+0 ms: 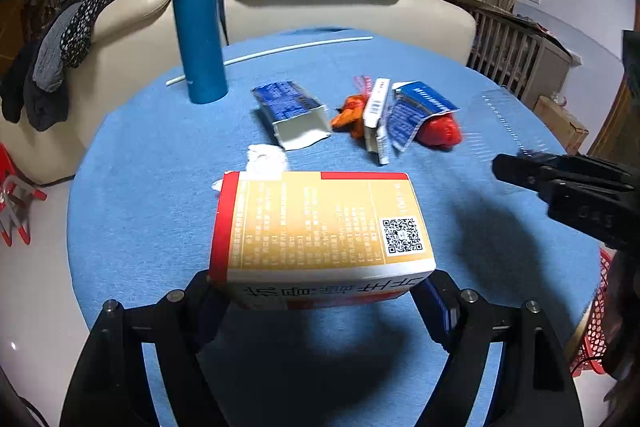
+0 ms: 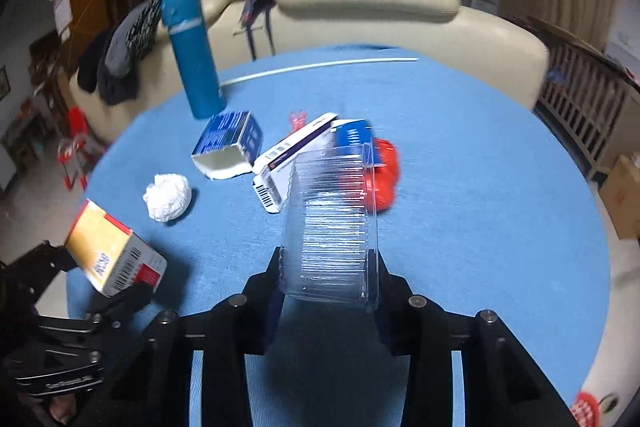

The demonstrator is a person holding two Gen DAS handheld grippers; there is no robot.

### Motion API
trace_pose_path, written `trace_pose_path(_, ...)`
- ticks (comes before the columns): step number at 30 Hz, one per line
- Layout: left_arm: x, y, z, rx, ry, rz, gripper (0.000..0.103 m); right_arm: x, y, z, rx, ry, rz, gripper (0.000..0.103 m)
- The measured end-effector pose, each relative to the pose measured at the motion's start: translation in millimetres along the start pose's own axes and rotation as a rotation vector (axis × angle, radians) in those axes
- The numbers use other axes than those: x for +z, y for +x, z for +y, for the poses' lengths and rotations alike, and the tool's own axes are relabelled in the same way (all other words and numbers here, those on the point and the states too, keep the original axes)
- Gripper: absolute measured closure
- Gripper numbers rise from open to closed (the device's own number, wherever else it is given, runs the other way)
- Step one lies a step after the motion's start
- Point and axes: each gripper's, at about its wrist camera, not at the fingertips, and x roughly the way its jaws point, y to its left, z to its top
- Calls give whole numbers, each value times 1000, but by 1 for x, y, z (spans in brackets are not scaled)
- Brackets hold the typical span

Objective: Collect trash
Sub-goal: 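Grasp the clear plastic tray with the right gripper while the left holds the box, then carry the clear tray over the red basket with the right gripper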

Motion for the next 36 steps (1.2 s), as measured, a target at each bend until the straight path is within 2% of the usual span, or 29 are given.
trace_pose_path(11,0,-20,-34,10,60,-8,21,-40,-73,-30,-30,155,-97,62)
trace_pose_path(20,6,-38,-74,-24,130,-29,21,-70,-133,-63,-68,240,-178,62)
trace_pose_path(36,19,-52,-152,-92,265,-54,21,-115,-196,-131,-167,376,-254,62)
